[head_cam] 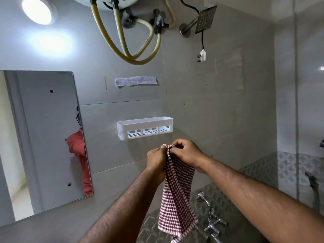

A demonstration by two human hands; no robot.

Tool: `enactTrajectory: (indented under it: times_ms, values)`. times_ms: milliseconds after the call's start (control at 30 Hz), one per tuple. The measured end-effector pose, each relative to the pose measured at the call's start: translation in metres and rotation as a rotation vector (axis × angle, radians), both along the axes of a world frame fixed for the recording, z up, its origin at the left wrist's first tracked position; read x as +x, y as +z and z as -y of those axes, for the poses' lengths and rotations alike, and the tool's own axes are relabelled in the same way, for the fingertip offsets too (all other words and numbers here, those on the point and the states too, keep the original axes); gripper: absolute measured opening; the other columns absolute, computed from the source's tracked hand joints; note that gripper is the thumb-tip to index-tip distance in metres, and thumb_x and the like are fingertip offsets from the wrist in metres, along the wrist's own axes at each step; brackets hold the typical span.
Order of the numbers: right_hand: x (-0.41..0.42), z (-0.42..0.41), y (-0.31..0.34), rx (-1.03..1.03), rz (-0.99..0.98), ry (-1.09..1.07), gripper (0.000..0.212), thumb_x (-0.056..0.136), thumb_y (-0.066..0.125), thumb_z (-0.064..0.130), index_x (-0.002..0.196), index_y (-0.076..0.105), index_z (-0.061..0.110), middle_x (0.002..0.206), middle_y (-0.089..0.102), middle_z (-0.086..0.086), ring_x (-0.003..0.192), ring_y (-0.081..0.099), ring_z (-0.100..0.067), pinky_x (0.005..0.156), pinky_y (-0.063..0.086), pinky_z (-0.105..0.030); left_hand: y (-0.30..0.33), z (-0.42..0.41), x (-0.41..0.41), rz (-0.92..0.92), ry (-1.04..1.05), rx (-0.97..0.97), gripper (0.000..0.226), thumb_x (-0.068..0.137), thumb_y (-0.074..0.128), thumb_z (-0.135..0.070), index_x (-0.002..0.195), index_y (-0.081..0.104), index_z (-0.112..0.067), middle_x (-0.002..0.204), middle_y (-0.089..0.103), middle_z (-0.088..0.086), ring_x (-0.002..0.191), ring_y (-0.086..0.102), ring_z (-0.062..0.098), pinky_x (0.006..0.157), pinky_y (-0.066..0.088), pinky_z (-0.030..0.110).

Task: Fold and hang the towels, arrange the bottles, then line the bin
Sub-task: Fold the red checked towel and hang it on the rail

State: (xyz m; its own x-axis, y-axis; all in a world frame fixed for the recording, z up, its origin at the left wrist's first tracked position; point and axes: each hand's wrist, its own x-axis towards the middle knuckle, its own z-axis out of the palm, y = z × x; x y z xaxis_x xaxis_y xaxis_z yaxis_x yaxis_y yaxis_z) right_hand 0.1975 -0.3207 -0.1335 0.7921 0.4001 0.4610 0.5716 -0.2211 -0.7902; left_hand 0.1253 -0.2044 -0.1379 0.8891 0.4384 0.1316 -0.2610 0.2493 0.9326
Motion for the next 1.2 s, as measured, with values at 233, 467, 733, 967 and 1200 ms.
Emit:
enactTrajectory:
  times_ms: [233, 467, 733, 967, 1200]
  values:
    - [0.001, -0.002, 0.004, 0.069, -0.086, -0.028, 0.015, 0.079, 0.075, 0.034, 0.079, 0.072, 0.019, 0.081, 0.075, 0.006, 0.083, 0.067, -0.014, 0.08, 0.054, -0.035, 0.002, -0.007, -0.006, -0.014, -0.087, 0.19, 0.03, 0.107, 0.053, -0.02, 0.107, 0.077, -0.002, 0.097, 0.08, 0.015, 0.082, 0.077, 0.018, 0.063, 0.06, 0.025]
    - [0.0, -0.003, 0.007, 0.001, -0.107, -0.024, 0.014, 0.088, 0.078, 0.031, 0.086, 0.074, 0.018, 0.093, 0.078, 0.003, 0.097, 0.072, -0.018, 0.095, 0.058, -0.039, 0.005, -0.011, -0.01, -0.037, -0.049, 0.293, 0.02, 0.099, 0.064, -0.015, 0.105, 0.078, -0.001, 0.095, 0.08, 0.014, 0.084, 0.078, 0.02, 0.069, 0.061, 0.025]
    - [0.016, 0.031, -0.004, -0.874, 0.325, -0.148, 0.054, 0.081, 0.053, 0.084, 0.063, 0.063, 0.035, 0.119, 0.062, 0.013, 0.124, 0.04, -0.018, 0.098, 0.023, -0.043, 0.017, -0.042, -0.006, 0.014, 0.253, 0.228, 0.037, 0.106, 0.053, -0.028, 0.096, 0.073, 0.002, 0.087, 0.073, 0.011, 0.08, 0.069, 0.021, 0.071, 0.059, 0.034]
    - [0.027, 0.052, -0.005, -0.326, 0.033, -0.144, 0.042, 0.077, 0.07, 0.074, 0.078, 0.069, 0.032, 0.109, 0.064, 0.013, 0.111, 0.049, -0.016, 0.091, 0.03, -0.038, 0.013, -0.095, -0.008, 0.013, 0.525, 0.264, 0.038, 0.096, 0.054, -0.033, 0.069, 0.065, -0.009, 0.068, 0.062, -0.001, 0.071, 0.055, 0.018, 0.066, 0.043, 0.034]
    - [0.01, 0.032, 0.033, 0.077, -0.138, 0.128, 0.034, 0.093, 0.068, 0.003, 0.119, 0.054, 0.02, 0.115, 0.071, -0.008, 0.111, 0.069, -0.025, 0.094, 0.058, -0.04, -0.002, -0.087, -0.006, -0.09, 0.723, 0.389, 0.036, 0.091, 0.063, -0.038, 0.117, 0.061, -0.013, 0.116, 0.064, 0.008, 0.111, 0.055, 0.027, 0.095, 0.046, 0.041]
